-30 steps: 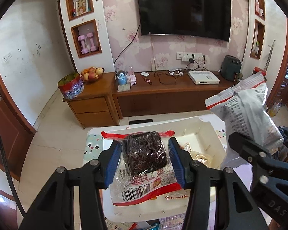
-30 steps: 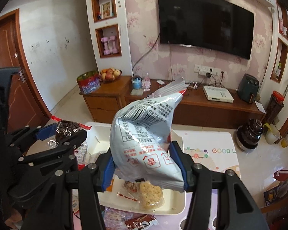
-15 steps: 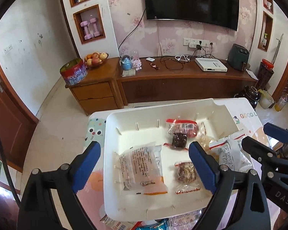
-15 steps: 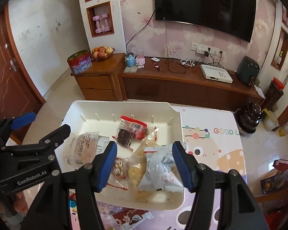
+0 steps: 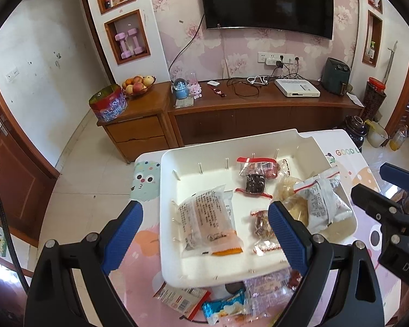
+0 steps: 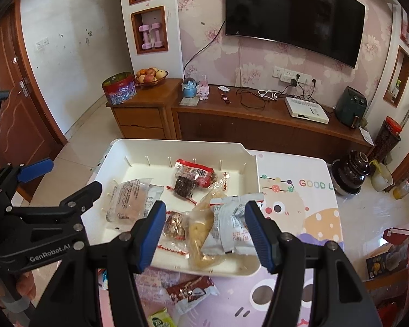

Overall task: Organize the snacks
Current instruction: 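Withdraw both tools from the tray toward the remaining snacks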

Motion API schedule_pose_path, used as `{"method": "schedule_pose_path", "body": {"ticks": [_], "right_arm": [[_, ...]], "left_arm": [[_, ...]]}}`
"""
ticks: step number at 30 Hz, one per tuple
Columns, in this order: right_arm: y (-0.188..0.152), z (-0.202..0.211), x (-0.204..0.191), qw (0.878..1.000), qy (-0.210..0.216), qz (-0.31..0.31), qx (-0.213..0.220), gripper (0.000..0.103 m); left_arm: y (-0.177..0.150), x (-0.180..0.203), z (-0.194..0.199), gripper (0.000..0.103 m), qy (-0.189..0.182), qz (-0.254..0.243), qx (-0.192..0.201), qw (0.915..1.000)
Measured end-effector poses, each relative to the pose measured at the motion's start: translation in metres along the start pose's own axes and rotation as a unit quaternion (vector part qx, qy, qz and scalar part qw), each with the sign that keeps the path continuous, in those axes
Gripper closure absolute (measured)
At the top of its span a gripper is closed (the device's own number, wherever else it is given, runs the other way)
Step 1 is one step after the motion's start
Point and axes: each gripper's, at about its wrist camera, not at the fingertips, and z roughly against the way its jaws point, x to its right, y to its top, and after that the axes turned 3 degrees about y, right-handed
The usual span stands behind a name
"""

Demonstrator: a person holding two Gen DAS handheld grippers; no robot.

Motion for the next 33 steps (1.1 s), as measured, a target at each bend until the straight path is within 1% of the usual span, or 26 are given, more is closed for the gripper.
{"method": "schedule_pose_path", "body": {"ticks": [10,14,20,25,29,33], "right_arm": [[-0.018,0.048,-0.012,1.000,0.003,0.012,0.012,0.043],[-0.030,0.064,-0.019,1.000,0.012,0.016,0.013,0.043],[-0.056,0.079,-0.033,0.999,0.027,0.027,0.011,0.043],[-0.082,0.078,-0.041,0.998,0.046,0.032,0.000,0.043],[-0.108,0.067,-0.048,0.998,0.053,0.042,-0.019,0.043],[-0.135,0.044,-0.050,0.996,0.048,0.051,-0.049,0.043]], "left_arm": [[-0.020,-0.015,0.058,0.010,0.001,-0.004,0.024,0.9997],[-0.035,-0.026,0.080,0.010,-0.001,-0.002,0.030,0.9995],[-0.066,-0.045,0.098,0.009,-0.007,0.004,0.030,0.9995],[-0.096,-0.057,0.099,0.008,-0.012,0.006,0.024,0.9996],[-0.123,-0.060,0.084,0.008,-0.020,-0.005,0.002,0.9998],[-0.148,-0.056,0.061,0.008,-0.035,-0.035,-0.019,0.9986]]}}
